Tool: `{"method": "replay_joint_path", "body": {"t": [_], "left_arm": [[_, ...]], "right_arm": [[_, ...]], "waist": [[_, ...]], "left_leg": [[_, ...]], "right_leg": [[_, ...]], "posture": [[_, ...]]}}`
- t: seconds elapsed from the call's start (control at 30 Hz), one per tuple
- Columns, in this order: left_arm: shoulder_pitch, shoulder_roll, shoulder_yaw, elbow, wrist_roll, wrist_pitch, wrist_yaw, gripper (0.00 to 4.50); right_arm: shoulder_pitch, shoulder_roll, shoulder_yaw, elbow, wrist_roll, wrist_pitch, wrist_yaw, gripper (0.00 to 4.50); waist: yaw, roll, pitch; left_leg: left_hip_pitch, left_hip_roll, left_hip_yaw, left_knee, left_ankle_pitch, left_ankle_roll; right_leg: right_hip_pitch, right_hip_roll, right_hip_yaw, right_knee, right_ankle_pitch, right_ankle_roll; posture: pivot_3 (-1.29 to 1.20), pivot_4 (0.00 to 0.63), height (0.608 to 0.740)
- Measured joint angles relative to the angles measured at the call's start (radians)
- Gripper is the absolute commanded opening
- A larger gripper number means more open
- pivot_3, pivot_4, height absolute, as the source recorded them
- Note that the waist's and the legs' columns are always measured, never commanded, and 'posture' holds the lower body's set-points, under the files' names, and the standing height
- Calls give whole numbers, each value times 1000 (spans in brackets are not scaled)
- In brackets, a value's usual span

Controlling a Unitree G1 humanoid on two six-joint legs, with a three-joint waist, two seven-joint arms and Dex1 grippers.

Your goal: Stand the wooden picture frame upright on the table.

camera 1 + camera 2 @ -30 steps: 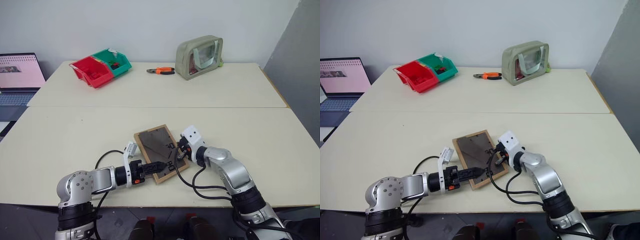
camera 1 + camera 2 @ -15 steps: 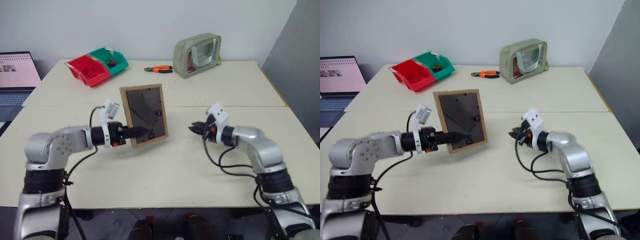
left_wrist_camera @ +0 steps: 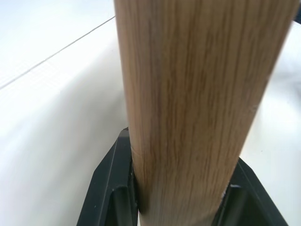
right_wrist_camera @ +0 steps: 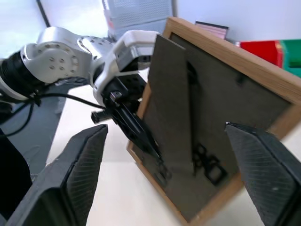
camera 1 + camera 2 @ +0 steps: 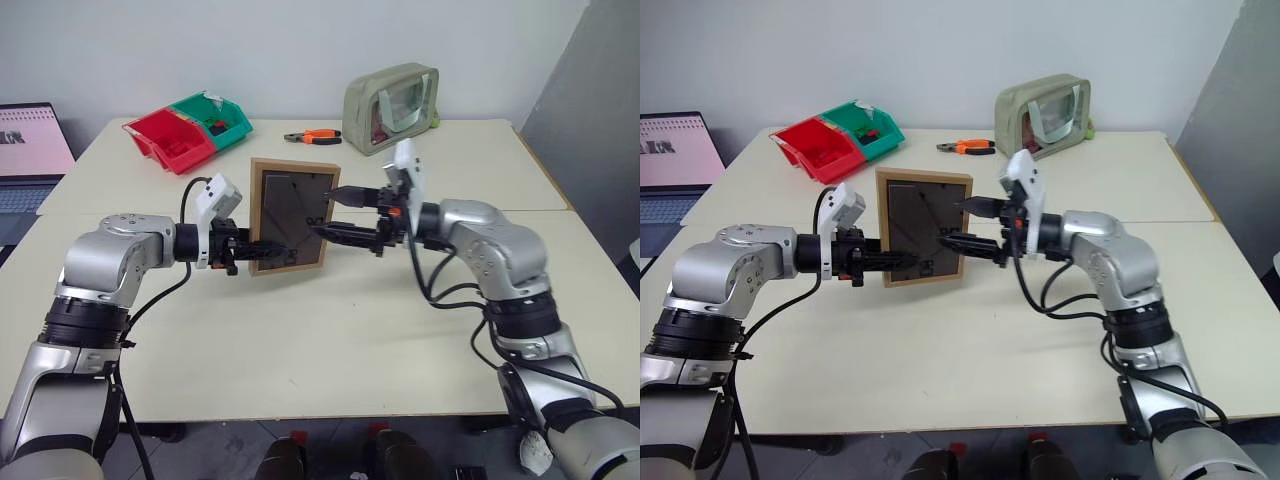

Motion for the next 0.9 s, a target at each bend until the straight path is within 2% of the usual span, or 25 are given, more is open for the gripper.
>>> {"method": "replay_joint_path", "body": {"t": [0.33,0.5,0.6,0.9], "left_arm": [[-5,-12,6,14,11,19,-13,1296],[-4,-34,19,3,-10,53,-14,1296],[-1,-40,20,-18,-29,68,-20,1296],[13,-50,21,-25,-35,89,-36,1296]], "right_arm": [[-51,81,38,118,-41,-89,-4,4156],[-46,109,37,93,-15,-68,-3,4156],[-15,100,36,17,26,-13,4,4156],[64,-18,32,-146,120,123,40,4156]], "waist": [[0,0,0],[0,0,0],[0,0,0],[0,0,0]], "left_leg": [[-1,1,-1,0,0,0],[-1,2,-1,1,0,0],[-1,2,-1,1,0,0],[-1,2,-1,1,0,0]], "right_leg": [[0,0,-1,1,0,0],[-1,0,-1,1,0,0],[-1,0,-1,1,0,0],[0,0,-1,1,0,0]], "posture": [[0,150,740],[0,150,740],[0,150,740],[0,150,740]]}}
